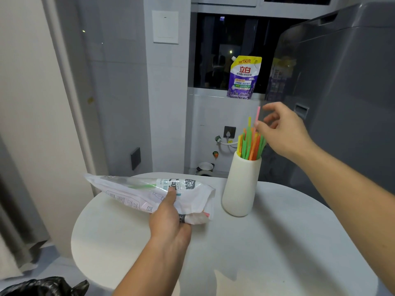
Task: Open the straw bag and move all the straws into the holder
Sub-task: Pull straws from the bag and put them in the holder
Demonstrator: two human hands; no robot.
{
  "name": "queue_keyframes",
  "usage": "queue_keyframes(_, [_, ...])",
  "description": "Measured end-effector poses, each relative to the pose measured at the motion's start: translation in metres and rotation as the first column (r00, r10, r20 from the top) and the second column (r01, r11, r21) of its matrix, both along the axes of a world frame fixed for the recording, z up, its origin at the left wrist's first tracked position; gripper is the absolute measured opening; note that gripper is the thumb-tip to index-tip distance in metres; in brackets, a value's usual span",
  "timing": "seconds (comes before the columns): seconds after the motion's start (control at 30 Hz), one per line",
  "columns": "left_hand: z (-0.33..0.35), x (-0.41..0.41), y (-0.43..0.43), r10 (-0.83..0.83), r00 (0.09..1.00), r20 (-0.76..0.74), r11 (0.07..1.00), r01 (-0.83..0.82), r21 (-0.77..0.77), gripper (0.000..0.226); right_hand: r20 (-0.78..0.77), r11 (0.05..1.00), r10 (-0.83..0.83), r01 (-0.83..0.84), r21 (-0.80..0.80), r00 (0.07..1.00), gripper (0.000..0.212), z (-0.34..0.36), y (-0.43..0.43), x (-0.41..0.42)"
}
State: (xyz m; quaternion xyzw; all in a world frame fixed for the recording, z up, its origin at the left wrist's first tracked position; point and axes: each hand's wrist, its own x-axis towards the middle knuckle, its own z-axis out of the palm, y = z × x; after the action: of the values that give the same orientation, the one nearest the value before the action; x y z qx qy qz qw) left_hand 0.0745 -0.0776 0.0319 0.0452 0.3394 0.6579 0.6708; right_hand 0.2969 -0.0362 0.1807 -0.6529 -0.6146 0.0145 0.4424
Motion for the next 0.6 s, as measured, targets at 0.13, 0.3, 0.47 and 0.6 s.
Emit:
queue_keyframes(0.13, [0.004, -0.001, -0.002, -0.009, 1.000, 0.005, 1.000, 0.009, -0.006, 0.042, -0.011, 0.991, 0.126, -0.126, 0.042, 0.992, 0.046, -0.004, -0.006, -0.007])
queue_keyframes(0.3, [0.010, -0.002, -0.007, -0.046, 0.999, 0.017, 0.999, 0.047, -0.017, 0.032, 0.198, 0.988, 0.135, -0.118, -0.095, 0.971, 0.050, -0.017, -0.010, -0.011])
queue_keyframes(0.47, [0.013, -0.005, -0.006, -0.066, 0.998, 0.009, 0.998, 0.066, -0.006, 0.015, 0.151, 0.977, 0.025, -0.057, 0.208, 0.988, 0.032, -0.037, -0.034, -0.026])
queue_keyframes(0.6, [0.013, -0.004, -0.004, -0.040, 0.999, -0.010, 0.999, 0.041, 0.031, 0.027, -0.391, 0.990, 0.127, -0.093, 0.104, 0.912, 0.023, -0.081, -0.067, -0.065])
